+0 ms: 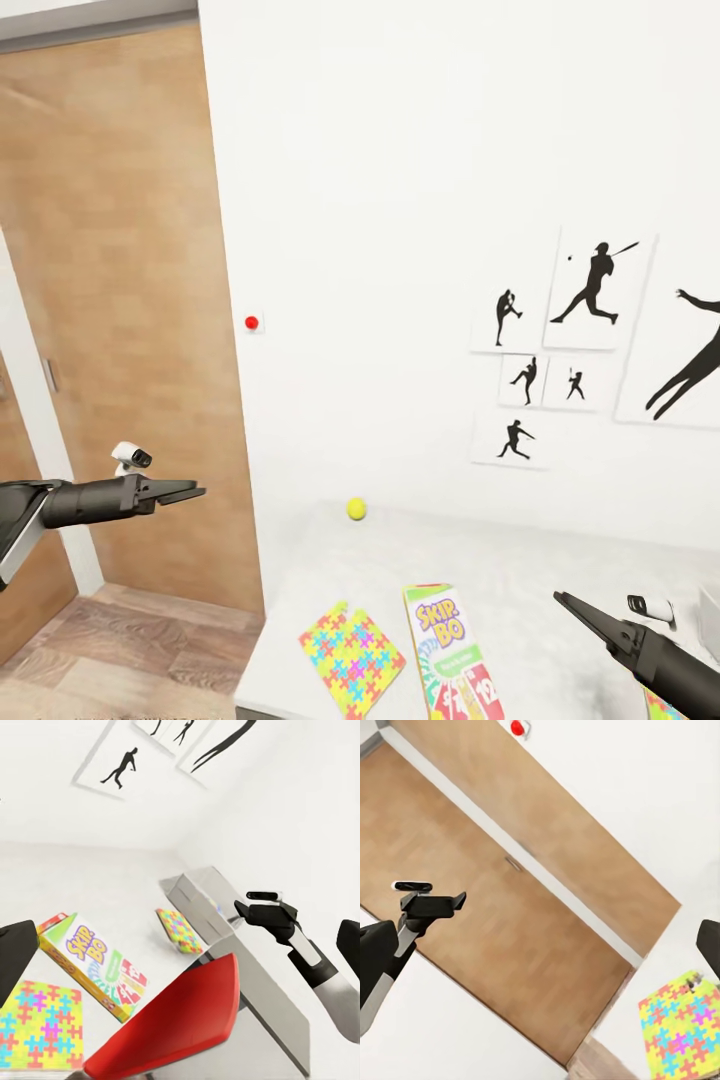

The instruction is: Put all the toys in the child's room - the three board games (two on the bed and one on the table), the two jigsaw puzzles on the table, and the tennis ball on the table - inside the toy box on the table in the child's room.

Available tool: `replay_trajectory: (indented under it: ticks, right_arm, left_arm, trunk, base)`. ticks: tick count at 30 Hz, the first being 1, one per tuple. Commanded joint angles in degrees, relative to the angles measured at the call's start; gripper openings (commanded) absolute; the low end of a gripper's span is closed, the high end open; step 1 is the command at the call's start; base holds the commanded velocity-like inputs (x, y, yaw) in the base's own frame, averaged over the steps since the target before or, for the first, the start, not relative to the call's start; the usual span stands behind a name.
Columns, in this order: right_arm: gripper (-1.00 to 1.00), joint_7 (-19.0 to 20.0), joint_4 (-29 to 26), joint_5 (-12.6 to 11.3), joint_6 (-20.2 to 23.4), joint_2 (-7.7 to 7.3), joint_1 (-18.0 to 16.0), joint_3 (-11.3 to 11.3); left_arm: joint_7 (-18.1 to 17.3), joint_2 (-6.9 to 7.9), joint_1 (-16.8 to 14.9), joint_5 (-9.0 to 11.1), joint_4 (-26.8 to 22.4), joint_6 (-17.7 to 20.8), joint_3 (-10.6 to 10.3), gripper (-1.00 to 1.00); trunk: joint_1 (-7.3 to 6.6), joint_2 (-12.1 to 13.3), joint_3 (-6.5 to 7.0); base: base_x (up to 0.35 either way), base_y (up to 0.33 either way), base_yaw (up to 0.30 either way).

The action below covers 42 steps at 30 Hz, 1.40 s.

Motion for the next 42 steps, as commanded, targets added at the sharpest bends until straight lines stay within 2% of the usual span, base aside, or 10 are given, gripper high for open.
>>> replay_trajectory:
  ticks: [1,15,24,30,42]
  right_arm:
    - [1.0,-0.1,0.0,-0.3,0.4,-0.01,0.0,0.0]
    - [1.0,-0.1,0.0,-0.4,0.5,0.02,0.0,0.0]
    - [1.0,-0.1,0.0,-0.4,0.5,0.03,0.0,0.1]
    - [1.0,-0.1,0.0,-0.4,0.4,0.04,0.0,0.1]
    - [1.0,0.0,0.0,-0.4,0.1,0.04,0.0,0.2]
  left_arm:
    - [-0.2,0.04,0.0,0.1,0.0,0.6,-0.1,1.0]
    - [-0.2,0.08,0.0,0.1,0.0,0.6,-0.1,1.0]
    - [-0.2,0.08,0.0,0.1,0.0,0.6,-0.1,1.0]
    - [-0.2,0.08,0.0,0.1,0.0,0.6,-0.1,1.0]
    - [-0.2,0.12,0.0,0.1,0.0,0.6,-0.1,1.0]
  trunk:
    - [0.02,0.0,-0.1]
    - [0.02,0.0,-1.4]
    - [0.02,0.0,-2.13]
    - [0.02,0.0,-2.31]
    - [0.02,0.0,-2.23]
  base:
    - [0.0,0.171,0.0]
    - [0.0,0.201,-0.008]
    - [0.0,0.1,-0.118]
    - [0.0,0.086,-0.195]
    - [0.0,0.061,-0.068]
